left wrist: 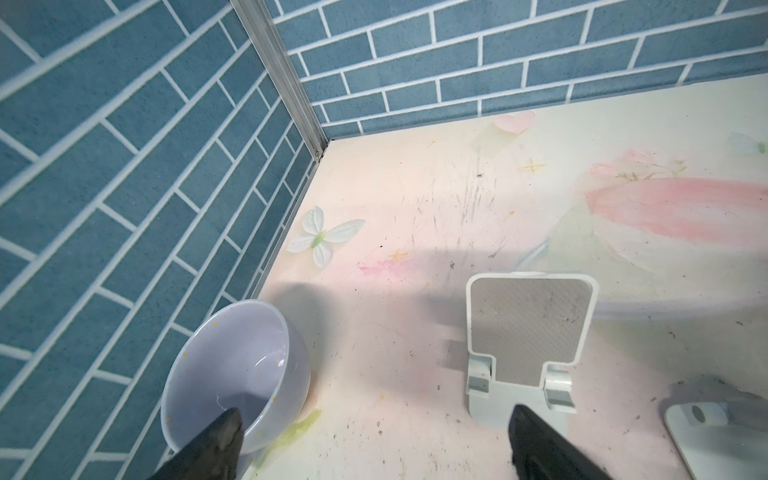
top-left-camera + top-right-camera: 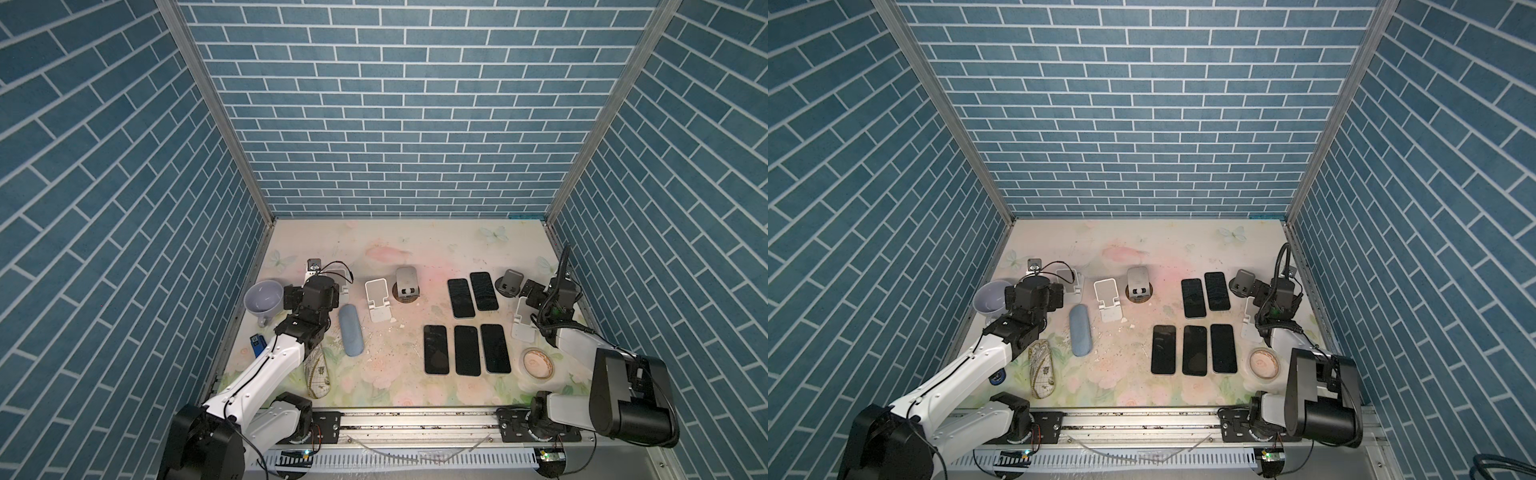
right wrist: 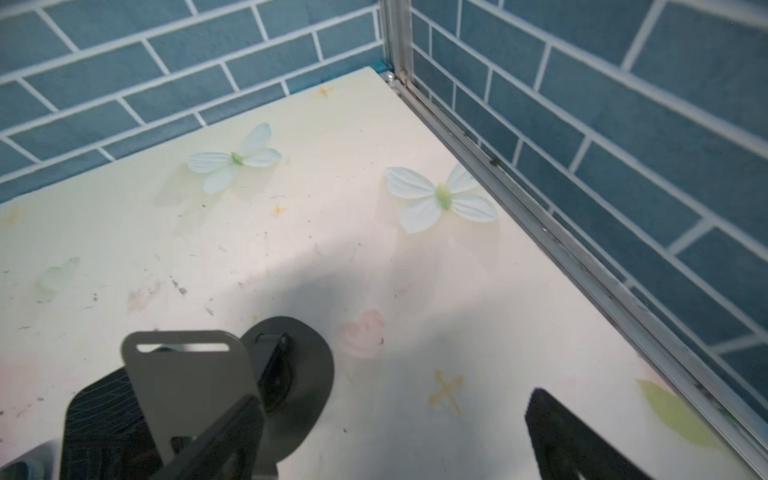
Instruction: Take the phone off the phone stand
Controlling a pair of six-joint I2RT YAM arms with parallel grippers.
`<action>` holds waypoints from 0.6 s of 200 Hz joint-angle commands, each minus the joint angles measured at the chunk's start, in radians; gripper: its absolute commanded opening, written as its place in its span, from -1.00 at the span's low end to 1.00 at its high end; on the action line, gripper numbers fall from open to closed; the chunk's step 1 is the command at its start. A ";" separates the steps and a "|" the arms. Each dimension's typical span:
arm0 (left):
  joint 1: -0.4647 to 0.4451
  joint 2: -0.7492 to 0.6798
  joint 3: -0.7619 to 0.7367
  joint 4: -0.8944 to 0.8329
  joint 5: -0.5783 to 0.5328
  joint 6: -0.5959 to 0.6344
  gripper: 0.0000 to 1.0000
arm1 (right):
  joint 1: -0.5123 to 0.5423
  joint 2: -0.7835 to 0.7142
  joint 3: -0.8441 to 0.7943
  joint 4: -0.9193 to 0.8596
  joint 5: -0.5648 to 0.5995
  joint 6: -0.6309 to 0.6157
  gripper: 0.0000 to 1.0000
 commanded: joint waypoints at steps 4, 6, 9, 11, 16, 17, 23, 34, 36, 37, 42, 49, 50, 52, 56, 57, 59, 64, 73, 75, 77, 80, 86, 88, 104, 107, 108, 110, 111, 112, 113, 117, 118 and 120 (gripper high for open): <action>0.029 0.008 -0.024 0.098 0.035 0.037 0.99 | -0.003 0.049 -0.009 0.109 -0.073 -0.062 0.99; 0.032 0.009 -0.026 0.102 0.038 0.038 0.99 | -0.003 0.053 -0.005 0.107 -0.077 -0.062 0.98; 0.035 0.008 -0.027 0.106 0.044 0.039 0.99 | -0.004 0.057 0.002 0.095 -0.084 -0.064 0.98; 0.037 0.008 -0.030 0.111 0.047 0.039 0.99 | -0.005 0.060 0.007 0.087 -0.086 -0.067 0.98; 0.041 0.008 -0.036 0.121 0.053 0.042 0.99 | -0.005 0.067 0.014 0.089 -0.098 -0.075 0.99; 0.042 0.008 -0.036 0.123 0.054 0.042 0.99 | -0.005 0.069 0.014 0.089 -0.103 -0.076 0.99; 0.046 0.008 -0.043 0.135 0.060 0.044 0.99 | -0.005 0.075 0.023 0.082 -0.122 -0.089 0.98; 0.056 0.009 -0.058 0.164 0.075 0.046 0.99 | -0.005 0.080 0.026 0.083 -0.142 -0.097 0.99; 0.057 0.010 -0.060 0.168 0.078 0.046 0.99 | -0.005 0.080 0.026 0.084 -0.143 -0.098 0.99; 0.059 0.010 -0.062 0.170 0.080 0.046 0.99 | -0.005 0.080 0.025 0.085 -0.144 -0.098 0.98; 0.064 0.011 -0.067 0.180 0.089 0.046 0.99 | -0.005 0.078 0.022 0.090 -0.150 -0.098 0.98; 0.071 0.012 -0.073 0.192 0.102 0.044 0.99 | -0.005 0.074 0.016 0.097 -0.158 -0.102 0.98; 0.073 0.013 -0.074 0.194 0.105 0.044 0.99 | -0.005 0.074 0.015 0.098 -0.159 -0.103 0.98; 0.075 0.014 -0.076 0.198 0.107 0.044 0.99 | -0.005 0.071 0.013 0.102 -0.162 -0.104 0.98; 0.079 0.016 -0.080 0.207 0.113 0.043 0.99 | -0.005 0.070 0.008 0.113 -0.165 -0.112 0.98; 0.080 0.016 -0.081 0.209 0.115 0.043 0.99 | -0.005 0.070 0.006 0.117 -0.165 -0.114 0.98; 0.083 0.016 -0.083 0.213 0.117 0.043 0.99 | -0.005 0.070 0.001 0.129 -0.166 -0.121 0.99; 0.089 0.018 -0.088 0.224 0.124 0.041 0.99 | -0.005 0.068 -0.006 0.146 -0.164 -0.125 0.98; 0.102 0.025 -0.096 0.244 0.142 0.041 0.99 | -0.005 0.068 -0.022 0.187 -0.150 -0.140 0.98; 0.105 0.027 -0.098 0.249 0.146 0.041 0.99 | -0.005 0.069 -0.027 0.200 -0.145 -0.146 0.99; 0.107 0.028 -0.100 0.254 0.148 0.042 0.99 | -0.005 0.073 -0.035 0.217 -0.141 -0.153 0.98; 0.111 0.031 -0.102 0.262 0.153 0.042 0.99 | -0.005 0.080 -0.046 0.248 -0.136 -0.147 0.98; 0.117 0.037 -0.107 0.276 0.161 0.045 0.99 | -0.009 0.104 -0.064 0.309 -0.140 -0.135 0.99; 0.119 0.039 -0.108 0.281 0.163 0.047 0.99 | -0.010 0.123 -0.078 0.359 -0.150 -0.138 0.98; 0.134 0.055 -0.120 0.326 0.180 0.054 0.99 | -0.005 0.223 -0.117 0.536 -0.218 -0.166 0.98; 0.137 0.057 -0.122 0.334 0.185 0.055 0.99 | -0.006 0.224 -0.119 0.535 -0.219 -0.163 0.98; 0.138 0.058 -0.123 0.338 0.187 0.055 0.99 | -0.006 0.220 -0.118 0.525 -0.219 -0.163 0.98; 0.140 0.060 -0.125 0.344 0.190 0.055 0.99 | -0.006 0.208 -0.115 0.497 -0.217 -0.166 0.98; 0.142 0.062 -0.125 0.346 0.192 0.055 0.99 | -0.006 0.203 -0.114 0.484 -0.212 -0.166 0.98; 0.142 0.063 -0.125 0.349 0.194 0.055 0.99 | -0.006 0.199 -0.111 0.473 -0.208 -0.168 0.98; 0.144 0.065 -0.125 0.351 0.196 0.055 0.99 | -0.006 0.195 -0.107 0.463 -0.205 -0.168 0.98; 0.149 0.068 -0.128 0.363 0.203 0.057 0.99 | -0.005 0.193 -0.104 0.457 -0.196 -0.164 0.99; 0.151 0.068 -0.129 0.365 0.205 0.057 0.99 | -0.006 0.195 -0.104 0.462 -0.195 -0.163 0.99; 0.153 0.071 -0.129 0.371 0.208 0.056 0.99 | -0.006 0.201 -0.104 0.473 -0.198 -0.161 0.99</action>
